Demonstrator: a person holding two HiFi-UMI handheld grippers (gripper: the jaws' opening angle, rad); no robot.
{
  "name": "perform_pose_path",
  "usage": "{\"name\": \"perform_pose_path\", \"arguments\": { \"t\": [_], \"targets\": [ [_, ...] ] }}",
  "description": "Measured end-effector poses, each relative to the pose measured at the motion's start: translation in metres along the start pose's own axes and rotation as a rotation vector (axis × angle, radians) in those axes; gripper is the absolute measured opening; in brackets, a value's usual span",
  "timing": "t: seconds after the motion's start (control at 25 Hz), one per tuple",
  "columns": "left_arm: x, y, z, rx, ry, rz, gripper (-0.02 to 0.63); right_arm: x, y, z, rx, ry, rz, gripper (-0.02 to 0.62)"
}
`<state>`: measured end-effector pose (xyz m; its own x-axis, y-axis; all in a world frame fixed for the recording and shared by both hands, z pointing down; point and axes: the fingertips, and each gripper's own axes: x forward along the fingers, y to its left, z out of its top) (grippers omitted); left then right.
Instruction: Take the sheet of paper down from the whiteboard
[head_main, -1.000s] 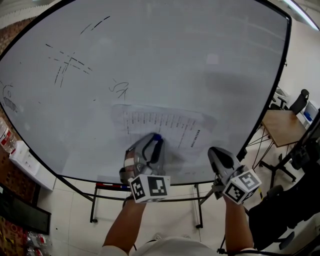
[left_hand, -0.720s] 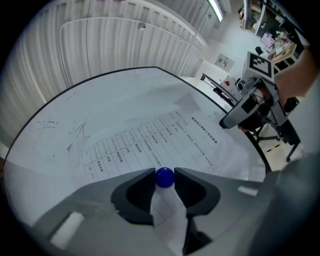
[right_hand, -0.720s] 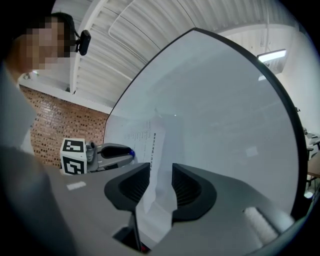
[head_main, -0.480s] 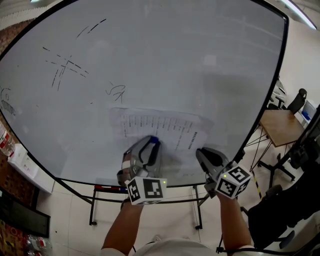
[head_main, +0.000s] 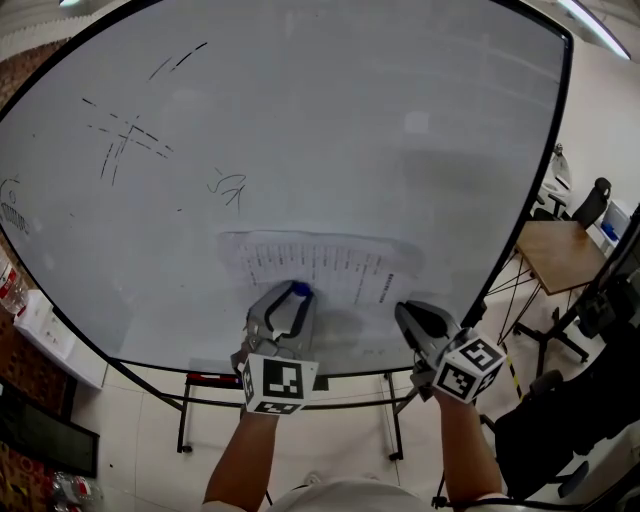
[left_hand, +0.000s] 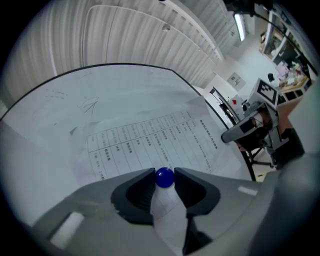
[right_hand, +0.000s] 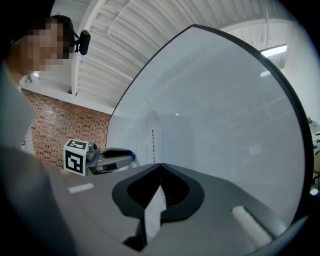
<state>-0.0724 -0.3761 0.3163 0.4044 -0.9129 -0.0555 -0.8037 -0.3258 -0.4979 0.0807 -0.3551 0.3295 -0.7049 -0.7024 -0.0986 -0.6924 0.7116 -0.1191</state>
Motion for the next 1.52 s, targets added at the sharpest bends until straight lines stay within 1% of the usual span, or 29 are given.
{"name": "perform_pose_path", "arguments": {
  "t": [0.12, 0.16, 0.32, 0.4, 0.52, 0.72, 0.84, 1.04, 1.52],
  "targets": [
    [-0.011, 0.0, -0.003, -0.066, -0.006, -0.025, 0.129, -0.012, -0.004, -0.006, 0.009, 0.01, -0.021, 0.008],
    [-0.015, -0.001, -0.007, -0.1, -0.006, -0.035, 0.129, -0.017, -0.006, -0.009, 0.013, 0.016, -0.027, 0.008],
    [-0.039, -0.013, -0.033, -0.292, -0.015, -0.09, 0.129, -0.038, -0.013, -0.023, 0.034, 0.04, -0.056, 0.008],
    [-0.053, -0.017, -0.047, -0.35, -0.009, -0.084, 0.129, -0.051, -0.018, -0.031, 0.037, 0.055, -0.081, 0.008],
    [-0.071, -0.016, -0.073, -0.404, 0.031, -0.041, 0.129, -0.067, -0.026, -0.046, 0.03, 0.087, -0.124, 0.008],
    [-0.093, -0.009, -0.11, -0.461, 0.098, 0.022, 0.129, -0.08, -0.036, -0.072, 0.046, 0.139, -0.158, 0.008],
    [-0.101, -0.009, -0.12, -0.484, 0.114, 0.029, 0.129, -0.084, -0.036, -0.077, 0.057, 0.145, -0.158, 0.008],
    [-0.1, -0.011, -0.121, -0.505, 0.11, 0.02, 0.129, -0.086, -0.039, -0.075, 0.054, 0.139, -0.163, 0.008],
    [-0.094, -0.011, -0.112, -0.507, 0.11, 0.018, 0.129, -0.084, -0.035, -0.08, 0.034, 0.145, -0.159, 0.008]
  ]
}}
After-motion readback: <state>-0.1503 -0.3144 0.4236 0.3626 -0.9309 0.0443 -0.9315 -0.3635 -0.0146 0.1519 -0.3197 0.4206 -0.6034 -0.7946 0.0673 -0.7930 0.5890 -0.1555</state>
